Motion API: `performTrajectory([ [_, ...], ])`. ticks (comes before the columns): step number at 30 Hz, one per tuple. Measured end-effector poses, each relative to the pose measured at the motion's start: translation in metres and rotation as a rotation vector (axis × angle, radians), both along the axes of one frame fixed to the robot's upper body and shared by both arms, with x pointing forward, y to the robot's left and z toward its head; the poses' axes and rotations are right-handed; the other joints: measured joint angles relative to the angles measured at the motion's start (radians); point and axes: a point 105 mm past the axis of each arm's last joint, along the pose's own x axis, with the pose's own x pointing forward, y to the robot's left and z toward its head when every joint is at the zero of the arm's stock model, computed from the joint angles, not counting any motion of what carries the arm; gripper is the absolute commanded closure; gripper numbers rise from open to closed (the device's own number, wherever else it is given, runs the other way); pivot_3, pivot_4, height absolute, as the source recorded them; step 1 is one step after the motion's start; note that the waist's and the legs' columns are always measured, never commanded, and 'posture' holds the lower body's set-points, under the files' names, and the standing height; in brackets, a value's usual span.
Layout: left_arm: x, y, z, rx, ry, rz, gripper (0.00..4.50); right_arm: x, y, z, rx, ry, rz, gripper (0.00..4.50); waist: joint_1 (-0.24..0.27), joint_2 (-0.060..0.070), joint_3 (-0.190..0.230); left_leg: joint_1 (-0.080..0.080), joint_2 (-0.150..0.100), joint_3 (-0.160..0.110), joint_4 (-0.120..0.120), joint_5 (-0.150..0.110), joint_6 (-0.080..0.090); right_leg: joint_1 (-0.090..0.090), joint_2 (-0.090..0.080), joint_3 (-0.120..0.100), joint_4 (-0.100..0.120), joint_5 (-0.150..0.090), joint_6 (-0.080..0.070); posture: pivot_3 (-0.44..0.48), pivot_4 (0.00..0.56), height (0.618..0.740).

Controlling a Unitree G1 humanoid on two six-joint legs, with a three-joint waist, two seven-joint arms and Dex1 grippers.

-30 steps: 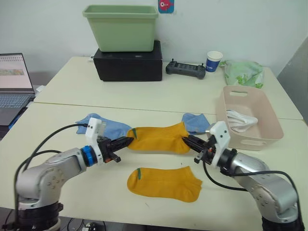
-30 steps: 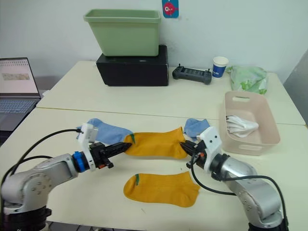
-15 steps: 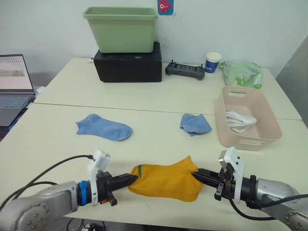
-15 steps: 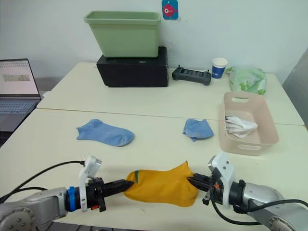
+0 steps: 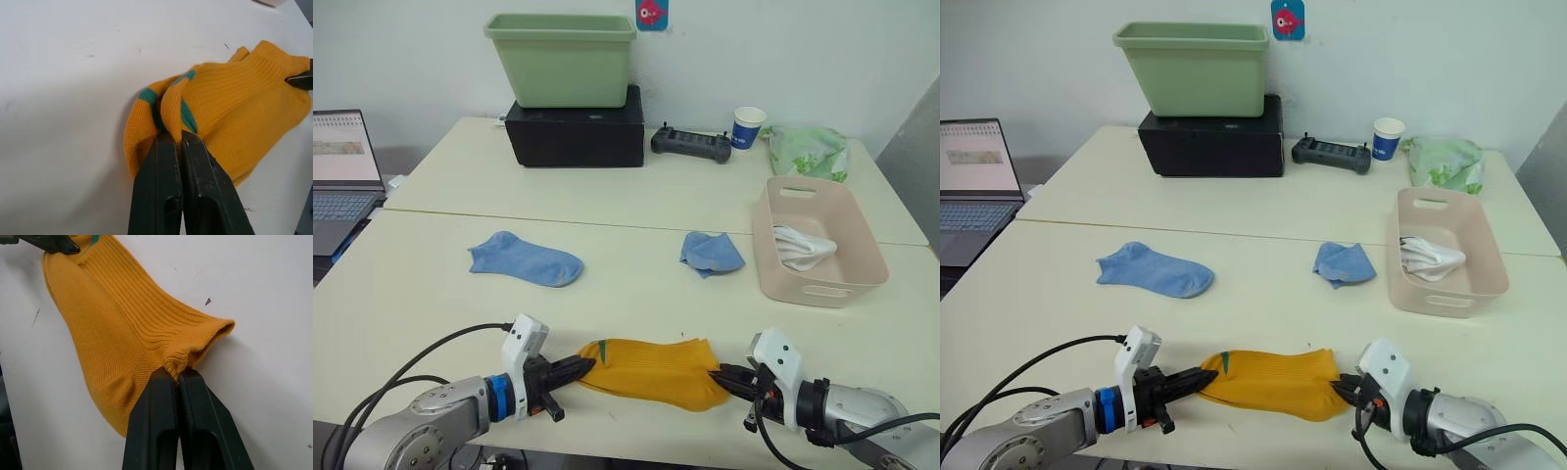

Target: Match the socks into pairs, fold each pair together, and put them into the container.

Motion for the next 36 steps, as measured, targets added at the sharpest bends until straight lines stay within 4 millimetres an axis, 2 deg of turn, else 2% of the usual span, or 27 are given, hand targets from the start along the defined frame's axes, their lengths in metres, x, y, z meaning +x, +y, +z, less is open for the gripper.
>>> performTrajectory([
  [4,0.001,0.002,-0.001,0.011,-0.015,0.004,4.50,0.000,0.002,-0.004,-0.008,-0.013,0.008,4.47,0.001,0.000,0.000,0.000,0.000,0.000,0.000,0.000,0.000,0.001,0.000,0.000,-0.001,0.000,0.000,0.000,0.150,0.720],
  [5,0.001,0.001,-0.002,0.014,-0.017,0.006,4.28,0.000,0.003,-0.005,-0.001,-0.008,0.007,4.23,0.001,0.000,0.000,0.000,0.000,0.000,0.000,0.000,0.001,0.001,0.000,0.000,-0.001,0.000,0.000,0.000,0.150,0.720],
  [7,0.003,0.002,-0.002,0.023,-0.030,0.013,3.79,0.001,0.004,-0.005,0.012,-0.010,0.002,3.68,0.001,0.000,0.000,0.000,0.000,-0.001,0.000,-0.001,0.002,0.001,0.000,0.000,-0.001,0.000,0.000,0.000,0.150,0.720],
  [12,0.007,0.004,0.002,0.028,-0.074,0.028,2.24,0.002,0.002,-0.002,0.022,-0.032,-0.001,1.92,0.000,0.000,0.000,0.002,0.000,-0.001,0.000,-0.001,0.002,0.003,0.000,-0.001,-0.002,0.000,0.000,0.000,0.150,0.720],
  [15,0.003,0.011,0.010,0.033,-0.107,0.037,2.22,-0.002,0.000,0.005,0.071,-0.020,-0.001,0.84,0.000,0.000,0.000,0.002,0.000,-0.001,-0.001,-0.001,0.002,0.003,0.000,-0.001,-0.002,0.000,0.000,0.000,0.150,0.720],
  [19,0.005,0.021,0.027,0.070,-0.168,0.013,2.22,-0.005,0.004,0.025,0.127,-0.071,0.034,0.84,0.002,0.000,0.000,0.002,0.000,-0.002,-0.001,-0.001,0.002,0.004,0.000,-0.003,-0.003,0.000,0.000,0.000,0.150,0.720],
  [22,0.010,0.028,0.037,0.089,-0.211,0.020,2.22,-0.002,0.002,0.031,0.129,-0.109,0.020,0.84,0.001,0.000,0.000,0.002,0.000,-0.002,-0.001,-0.001,0.002,0.004,0.000,-0.002,-0.004,0.000,0.000,0.000,0.150,0.720],
  [24,0.014,0.029,0.045,0.096,-0.252,-0.004,2.61,0.003,0.005,0.037,0.136,-0.151,0.018,0.80,0.001,0.000,0.001,0.002,0.000,-0.002,-0.001,-0.001,0.002,0.004,0.000,-0.003,-0.004,0.000,0.000,0.000,0.150,0.720],
  [27,0.024,0.019,0.064,0.141,-0.358,-0.128,3.45,0.008,0.015,0.042,0.144,-0.212,0.047,1.44,0.002,0.000,0.001,0.002,0.000,-0.002,-0.001,-0.001,0.002,0.004,0.000,-0.004,-0.005,0.000,0.000,0.000,0.150,0.720],
  [30,0.018,-0.005,0.060,0.184,-0.386,-0.333,4.46,0.011,0.018,0.033,0.121,-0.210,0.066,2.50,0.002,0.001,0.001,0.002,-0.001,0.000,-0.002,0.000,-0.001,0.005,0.000,-0.002,-0.008,0.000,0.000,0.000,0.150,0.720],
  [32,0.017,-0.024,0.056,0.164,-0.406,-0.425,4.50,0.015,0.020,0.023,0.092,-0.198,0.080,3.20,0.002,0.000,0.002,0.000,-0.001,0.001,-0.002,0.000,-0.001,0.005,0.000,-0.003,-0.009,0.000,0.000,0.000,0.150,0.720],
  [33,0.017,-0.034,0.054,0.158,-0.418,-0.473,4.50,0.015,0.022,0.017,0.081,-0.186,0.100,3.69,0.003,0.000,0.002,0.000,-0.001,0.002,-0.002,0.000,-0.001,0.005,0.000,-0.003,-0.009,0.000,0.000,0.000,0.150,0.720],
  [35,0.020,-0.043,0.050,0.158,-0.431,-0.508,4.50,0.014,0.025,0.011,0.072,-0.171,0.129,4.35,0.004,0.000,0.002,0.000,-0.001,0.002,-0.002,0.000,-0.001,0.005,0.000,-0.003,-0.009,0.000,0.000,0.000,0.150,0.720],
  [36,0.026,-0.048,0.045,0.167,-0.437,-0.527,4.50,0.015,0.027,0.006,0.060,-0.167,0.149,4.49,0.003,0.001,0.002,0.000,-0.001,0.002,-0.001,0.000,-0.001,0.005,0.000,-0.004,-0.008,0.000,0.000,0.000,0.150,0.720],
])
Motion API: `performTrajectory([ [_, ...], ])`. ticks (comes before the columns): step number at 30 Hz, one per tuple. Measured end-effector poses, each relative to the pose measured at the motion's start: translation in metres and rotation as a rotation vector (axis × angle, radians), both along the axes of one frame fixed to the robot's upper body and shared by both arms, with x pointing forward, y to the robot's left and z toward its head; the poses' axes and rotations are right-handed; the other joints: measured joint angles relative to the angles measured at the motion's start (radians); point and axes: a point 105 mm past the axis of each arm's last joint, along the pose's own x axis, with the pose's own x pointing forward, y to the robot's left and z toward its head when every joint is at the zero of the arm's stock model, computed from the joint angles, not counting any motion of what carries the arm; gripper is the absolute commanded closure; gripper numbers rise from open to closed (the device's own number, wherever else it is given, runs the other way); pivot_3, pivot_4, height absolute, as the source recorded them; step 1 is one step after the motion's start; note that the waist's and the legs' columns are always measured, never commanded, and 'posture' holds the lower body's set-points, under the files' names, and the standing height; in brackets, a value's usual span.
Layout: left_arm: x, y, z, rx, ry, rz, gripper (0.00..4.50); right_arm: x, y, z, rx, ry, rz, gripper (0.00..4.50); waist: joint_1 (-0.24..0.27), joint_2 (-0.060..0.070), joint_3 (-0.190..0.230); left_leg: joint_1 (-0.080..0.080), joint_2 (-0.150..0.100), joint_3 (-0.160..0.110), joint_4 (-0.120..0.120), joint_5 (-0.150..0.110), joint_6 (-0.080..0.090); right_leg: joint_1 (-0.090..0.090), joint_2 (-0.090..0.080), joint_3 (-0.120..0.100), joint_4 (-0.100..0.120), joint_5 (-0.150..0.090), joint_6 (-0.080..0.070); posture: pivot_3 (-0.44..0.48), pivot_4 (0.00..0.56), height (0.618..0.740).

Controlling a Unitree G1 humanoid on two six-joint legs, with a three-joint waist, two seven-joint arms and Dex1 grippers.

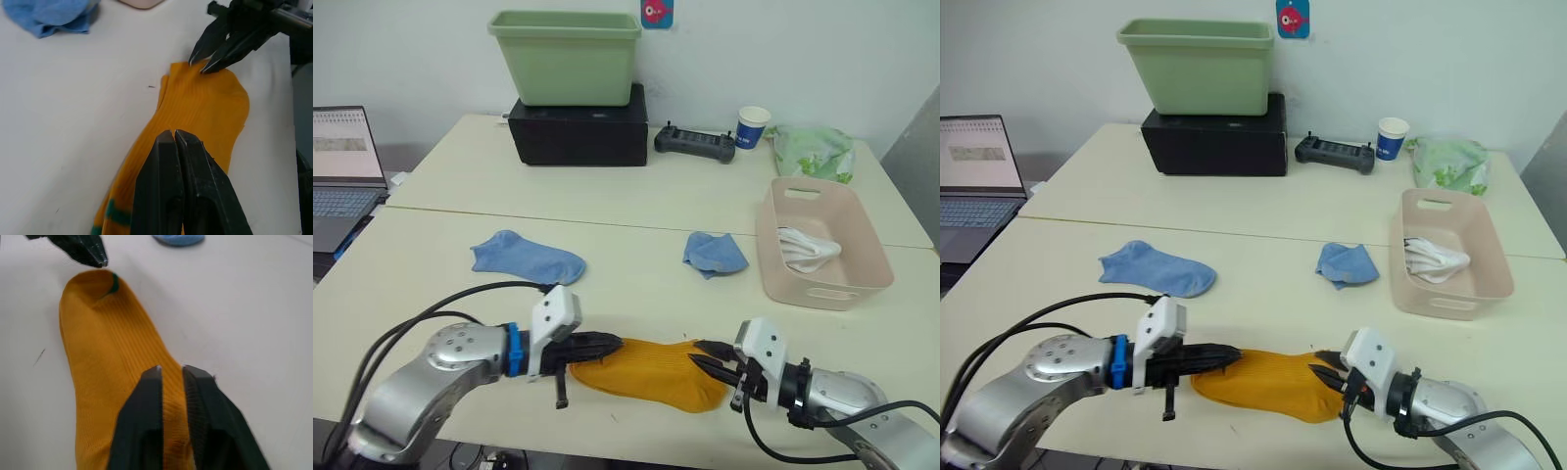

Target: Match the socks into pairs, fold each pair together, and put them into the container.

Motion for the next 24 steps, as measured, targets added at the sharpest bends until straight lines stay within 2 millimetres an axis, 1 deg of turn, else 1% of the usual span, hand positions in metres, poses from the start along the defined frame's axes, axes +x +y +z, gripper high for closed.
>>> performTrajectory([
  [2,0.008,-0.007,-0.015,0.046,0.006,-0.022,4.50,0.000,0.007,-0.008,-0.026,0.003,0.059,4.49,-0.002,0.000,0.000,0.000,0.000,0.000,0.000,-0.001,0.002,0.000,0.001,0.000,0.000,0.001,-0.001,0.000,0.150,0.720],
  [3,0.009,-0.007,-0.025,0.081,0.026,-0.041,4.50,-0.001,0.012,-0.013,-0.042,0.012,0.092,4.49,-0.005,0.000,0.000,0.000,0.001,0.000,0.000,-0.001,0.002,0.000,0.002,0.001,0.000,0.001,-0.001,0.000,0.150,0.720],
  [5,0.008,-0.003,-0.039,0.132,0.048,-0.046,4.50,-0.003,0.016,-0.021,-0.069,0.028,0.132,4.49,-0.005,0.000,0.000,0.000,0.001,-0.001,0.000,-0.001,0.002,-0.001,0.002,0.000,0.000,0.001,-0.001,0.000,0.150,0.720],
  [7,0.009,0.000,-0.041,0.150,0.034,-0.051,4.50,-0.004,0.016,-0.026,-0.098,0.024,0.148,4.49,-0.001,0.000,0.000,-0.001,0.002,-0.002,0.000,-0.001,0.001,-0.001,0.002,-0.001,0.000,0.001,-0.001,0.000,0.150,0.720],
  [11,0.005,0.011,-0.046,0.180,0.021,-0.041,4.50,-0.006,0.012,-0.030,-0.119,0.007,0.138,4.49,0.000,0.000,0.000,0.001,0.002,-0.002,0.000,-0.002,0.003,0.001,0.002,0.000,0.000,0.001,-0.001,0.000,0.150,0.720],
  [13,0.004,0.017,-0.049,0.198,0.010,-0.026,4.50,-0.008,0.005,-0.031,-0.125,0.007,0.113,4.49,0.000,0.001,-0.001,0.004,0.001,-0.002,0.000,-0.002,0.004,0.004,0.001,0.000,0.000,0.001,-0.001,0.000,0.150,0.720],
  [15,0.003,0.020,-0.050,0.201,-0.001,-0.017,4.50,-0.008,-0.007,-0.032,-0.136,0.008,0.072,4.49,0.000,0.002,-0.002,0.008,0.001,-0.001,0.000,-0.003,0.005,0.008,0.001,0.000,-0.001,0.001,-0.001,0.000,0.150,0.720],
  [17,0.001,0.022,-0.052,0.199,-0.007,-0.010,4.50,-0.007,-0.019,-0.030,-0.138,0.005,0.036,4.49,-0.001,0.002,-0.002,0.013,0.001,0.000,-0.001,-0.004,0.007,0.014,0.001,0.000,-0.002,0.000,-0.001,0.000,0.150,0.720],
  [20,0.002,0.023,-0.049,0.177,-0.021,0.010,4.50,-0.006,-0.031,-0.022,-0.072,0.020,-0.038,4.49,-0.005,0.002,-0.002,0.014,0.002,0.000,-0.001,-0.004,0.007,0.014,0.002,0.000,-0.002,0.000,-0.001,0.000,0.150,0.720],
  [24,0.006,0.017,-0.046,0.103,-0.009,0.049,4.50,-0.005,-0.023,0.005,0.033,-0.037,-0.041,4.49,-0.002,0.002,-0.001,0.013,0.002,-0.001,-0.001,-0.004,0.007,0.014,0.001,-0.001,-0.003,0.000,-0.001,0.000,0.150,0.720],
])
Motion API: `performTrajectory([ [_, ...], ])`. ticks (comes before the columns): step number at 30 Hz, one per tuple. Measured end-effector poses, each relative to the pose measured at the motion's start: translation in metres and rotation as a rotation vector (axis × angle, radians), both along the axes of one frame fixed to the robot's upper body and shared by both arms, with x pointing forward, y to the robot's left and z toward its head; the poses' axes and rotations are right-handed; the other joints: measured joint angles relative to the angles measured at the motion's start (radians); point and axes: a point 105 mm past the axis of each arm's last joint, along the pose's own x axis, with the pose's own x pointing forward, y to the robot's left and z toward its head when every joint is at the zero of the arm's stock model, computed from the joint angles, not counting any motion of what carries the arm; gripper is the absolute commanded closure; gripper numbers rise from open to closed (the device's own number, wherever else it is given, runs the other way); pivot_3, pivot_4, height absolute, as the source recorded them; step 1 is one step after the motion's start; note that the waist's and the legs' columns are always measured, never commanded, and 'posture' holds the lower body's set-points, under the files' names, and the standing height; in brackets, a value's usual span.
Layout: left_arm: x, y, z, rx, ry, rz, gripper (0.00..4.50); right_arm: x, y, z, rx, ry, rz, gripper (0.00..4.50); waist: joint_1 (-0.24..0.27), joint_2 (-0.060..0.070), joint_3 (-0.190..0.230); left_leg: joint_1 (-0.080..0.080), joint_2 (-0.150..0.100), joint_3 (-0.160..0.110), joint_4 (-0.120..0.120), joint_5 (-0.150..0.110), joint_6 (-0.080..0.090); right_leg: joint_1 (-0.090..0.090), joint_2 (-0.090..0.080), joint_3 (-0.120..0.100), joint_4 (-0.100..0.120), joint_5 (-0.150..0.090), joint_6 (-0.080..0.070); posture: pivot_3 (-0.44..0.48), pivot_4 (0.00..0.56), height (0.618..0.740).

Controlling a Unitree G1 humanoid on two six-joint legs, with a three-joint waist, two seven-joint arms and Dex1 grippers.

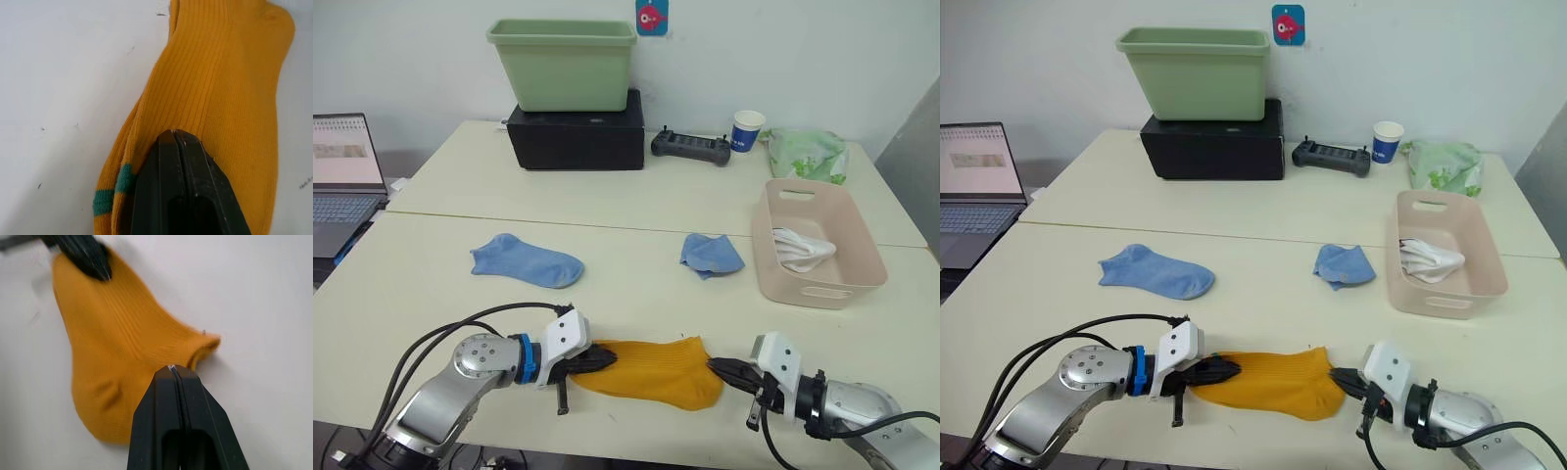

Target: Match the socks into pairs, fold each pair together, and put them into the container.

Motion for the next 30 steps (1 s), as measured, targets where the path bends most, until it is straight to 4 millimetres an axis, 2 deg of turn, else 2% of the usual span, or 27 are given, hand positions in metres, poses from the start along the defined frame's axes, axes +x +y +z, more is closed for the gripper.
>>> performTrajectory([
  [1,0.001,-0.001,0.002,-0.022,0.002,0.010,4.50,0.002,0.000,0.004,0.028,-0.013,-0.020,4.49,0.001,-0.001,0.001,-0.001,0.000,0.000,0.000,0.000,0.000,0.000,0.000,0.000,0.000,0.000,0.000,0.000,0.150,0.720],
  [4,0.006,-0.001,0.010,-0.053,-0.011,0.029,4.50,0.010,-0.004,0.011,0.066,-0.029,-0.087,3.59,0.001,-0.001,0.001,-0.001,0.000,0.000,0.000,0.000,0.000,-0.001,0.000,0.000,0.000,0.000,0.000,0.000,0.150,0.720],
  [10,0.001,-0.012,0.023,-0.078,-0.043,-0.052,4.50,0.010,-0.005,0.002,0.031,-0.002,-0.099,1.44,0.001,-0.001,0.001,-0.001,0.000,0.000,0.000,0.000,0.000,-0.001,0.000,0.000,-0.001,0.000,0.000,0.000,0.150,0.720],
  [14,-0.008,-0.020,0.015,-0.041,-0.027,-0.131,4.50,0.005,-0.003,-0.015,-0.003,0.055,-0.096,1.44,0.000,-0.001,0.001,-0.001,0.000,0.001,0.000,0.000,0.000,-0.002,0.000,0.001,-0.001,0.000,0.000,0.000,0.150,0.720],
  [17,-0.006,-0.022,0.004,-0.005,-0.032,-0.139,4.50,0.007,-0.001,-0.029,-0.045,0.080,-0.108,1.44,0.000,-0.001,0.001,-0.001,0.000,0.001,0.000,0.000,0.000,-0.002,0.000,0.001,0.000,0.000,0.000,0.000,0.150,0.720],
  [18,-0.006,-0.022,-0.002,0.010,-0.024,-0.142,4.50,0.006,0.000,-0.035,-0.065,0.090,-0.107,1.61,0.000,-0.001,0.001,-0.001,0.000,0.001,0.000,0.000,0.000,-0.002,0.000,0.001,0.000,0.000,0.000,0.000,0.150,0.720],
  [20,-0.007,-0.022,-0.003,0.011,-0.027,-0.144,4.50,0.007,0.003,-0.035,-0.080,0.073,-0.095,2.02,-0.001,-0.001,0.001,-0.001,0.000,0.001,0.000,0.000,0.000,-0.002,0.000,0.001,0.000,0.000,0.000,0.000,0.150,0.720],
  [27,-0.007,-0.017,-0.002,0.014,-0.020,-0.126,4.50,0.001,0.016,-0.036,-0.109,0.045,-0.027,4.48,-0.001,-0.001,0.001,-0.001,0.000,0.001,0.000,0.000,0.000,-0.002,0.000,0.001,0.000,0.000,0.000,0.000,0.150,0.720],
  [30,-0.005,-0.015,0.001,0.015,-0.031,-0.117,4.50,0.002,0.014,-0.035,-0.101,0.052,-0.036,4.48,0.000,-0.001,0.001,-0.001,0.000,0.001,0.000,0.000,0.000,-0.002,0.000,0.001,0.000,0.000,0.000,0.000,0.150,0.720],
])
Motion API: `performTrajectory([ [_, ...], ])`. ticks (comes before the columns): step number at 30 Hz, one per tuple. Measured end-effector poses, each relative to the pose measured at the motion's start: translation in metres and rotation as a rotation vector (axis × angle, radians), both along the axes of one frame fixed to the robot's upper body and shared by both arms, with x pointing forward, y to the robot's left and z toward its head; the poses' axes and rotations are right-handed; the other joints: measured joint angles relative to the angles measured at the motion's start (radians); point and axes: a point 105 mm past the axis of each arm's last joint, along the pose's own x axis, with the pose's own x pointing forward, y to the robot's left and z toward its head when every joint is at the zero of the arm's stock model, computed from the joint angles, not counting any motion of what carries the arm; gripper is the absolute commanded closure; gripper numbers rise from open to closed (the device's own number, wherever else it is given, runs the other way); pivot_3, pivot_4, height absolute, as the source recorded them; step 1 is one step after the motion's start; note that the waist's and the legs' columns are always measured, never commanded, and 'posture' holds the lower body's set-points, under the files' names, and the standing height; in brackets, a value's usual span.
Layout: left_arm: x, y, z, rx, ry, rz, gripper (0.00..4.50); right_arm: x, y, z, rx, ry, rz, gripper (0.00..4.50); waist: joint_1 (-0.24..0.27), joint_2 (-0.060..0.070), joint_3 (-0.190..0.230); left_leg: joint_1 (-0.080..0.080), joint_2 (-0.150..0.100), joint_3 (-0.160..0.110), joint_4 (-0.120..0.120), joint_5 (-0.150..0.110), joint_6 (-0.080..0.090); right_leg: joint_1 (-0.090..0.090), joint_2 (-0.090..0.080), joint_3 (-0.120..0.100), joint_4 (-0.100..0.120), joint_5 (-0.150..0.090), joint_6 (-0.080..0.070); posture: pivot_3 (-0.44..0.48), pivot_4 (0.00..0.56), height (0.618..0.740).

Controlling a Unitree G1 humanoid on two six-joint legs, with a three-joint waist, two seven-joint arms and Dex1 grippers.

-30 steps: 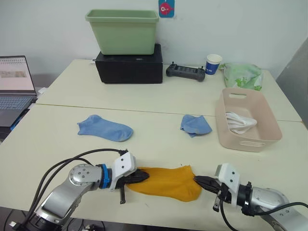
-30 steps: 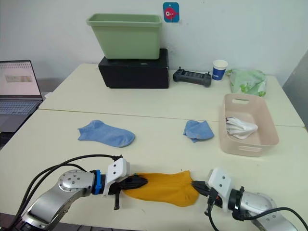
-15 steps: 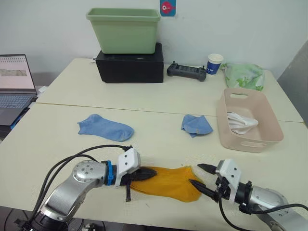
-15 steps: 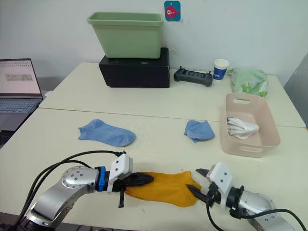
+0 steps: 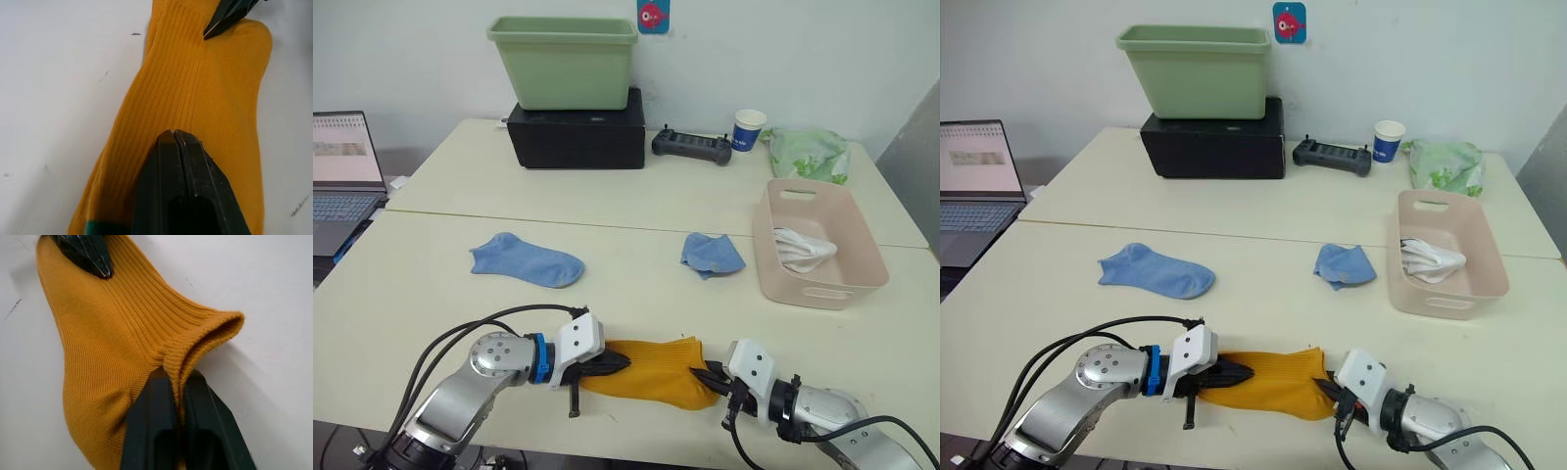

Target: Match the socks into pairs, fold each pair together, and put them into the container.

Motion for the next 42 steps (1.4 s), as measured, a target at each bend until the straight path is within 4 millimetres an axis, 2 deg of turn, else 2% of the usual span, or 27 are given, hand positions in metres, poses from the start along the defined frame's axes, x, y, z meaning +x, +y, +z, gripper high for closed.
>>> performTrajectory([
  [8,0.018,-0.027,0.023,-0.064,-0.072,-0.041,4.50,0.015,-0.034,0.010,0.011,0.039,-0.110,4.48,0.003,0.000,0.000,-0.002,-0.001,0.000,0.000,0.000,0.000,0.000,0.000,0.000,-0.001,0.000,0.000,0.000,0.150,0.720],
  [12,0.019,-0.042,0.008,-0.032,-0.043,-0.104,4.50,0.018,-0.047,0.028,0.013,0.039,-0.119,4.48,0.002,0.001,0.001,-0.001,-0.001,0.000,0.000,0.000,0.000,0.000,0.000,0.000,0.000,0.000,0.000,0.000,0.150,0.720],
  [15,0.025,-0.054,-0.003,-0.028,-0.024,-0.109,4.50,0.016,-0.039,0.045,0.046,0.027,-0.084,4.48,0.000,0.001,0.001,-0.001,-0.001,0.000,0.000,0.000,0.000,0.000,0.001,0.000,0.000,0.000,0.000,0.000,0.150,0.720],
  [19,0.033,-0.061,-0.003,-0.022,-0.071,-0.130,4.50,0.008,-0.021,0.057,0.084,0.045,-0.010,4.48,0.001,0.001,0.001,-0.001,-0.001,0.000,0.001,0.000,0.000,0.000,0.000,0.000,0.000,0.000,0.000,0.000,0.150,0.720],
  [22,0.032,-0.060,-0.003,-0.025,-0.073,-0.137,4.50,0.005,-0.013,0.056,0.087,0.087,0.019,4.48,0.001,0.001,0.001,-0.001,-0.001,0.000,0.001,0.000,0.000,0.001,0.000,0.000,0.000,0.000,0.000,0.000,0.150,0.720],
  [25,0.025,-0.049,-0.002,0.009,-0.070,-0.162,4.50,0.005,-0.001,0.056,0.083,0.144,0.066,4.48,-0.004,0.001,0.001,0.000,0.000,-0.001,0.000,0.000,0.000,0.000,0.001,0.000,0.000,0.000,0.000,0.000,0.150,0.720],
  [29,0.022,-0.044,-0.001,0.008,-0.063,-0.152,4.50,0.013,0.014,0.057,0.134,0.214,0.066,4.48,0.001,0.001,0.001,-0.002,0.000,-0.001,0.001,0.000,0.000,0.000,0.001,-0.001,0.000,0.000,0.000,0.000,0.150,0.720],
  [36,0.024,-0.029,0.002,0.014,-0.056,-0.081,4.50,0.026,0.021,0.053,0.152,0.301,0.018,4.48,0.000,0.001,0.002,-0.002,0.000,-0.002,0.000,0.000,0.000,-0.002,0.000,-0.001,0.000,0.000,0.000,0.000,0.150,0.720],
  [39,0.026,-0.030,-0.001,0.001,-0.068,-0.069,4.50,0.032,0.030,0.056,0.185,0.317,0.008,4.48,-0.001,0.001,0.002,-0.002,0.000,-0.002,0.000,0.000,0.000,-0.002,0.000,0.000,0.000,0.000,0.000,0.000,0.150,0.720],
  [42,0.027,-0.033,-0.003,-0.019,-0.083,-0.067,4.50,0.035,0.049,0.057,0.246,0.361,0.014,4.48,0.000,0.002,0.001,-0.002,0.000,-0.003,0.000,0.000,0.000,-0.002,0.000,0.000,0.000,0.000,0.000,0.000,0.150,0.720],
])
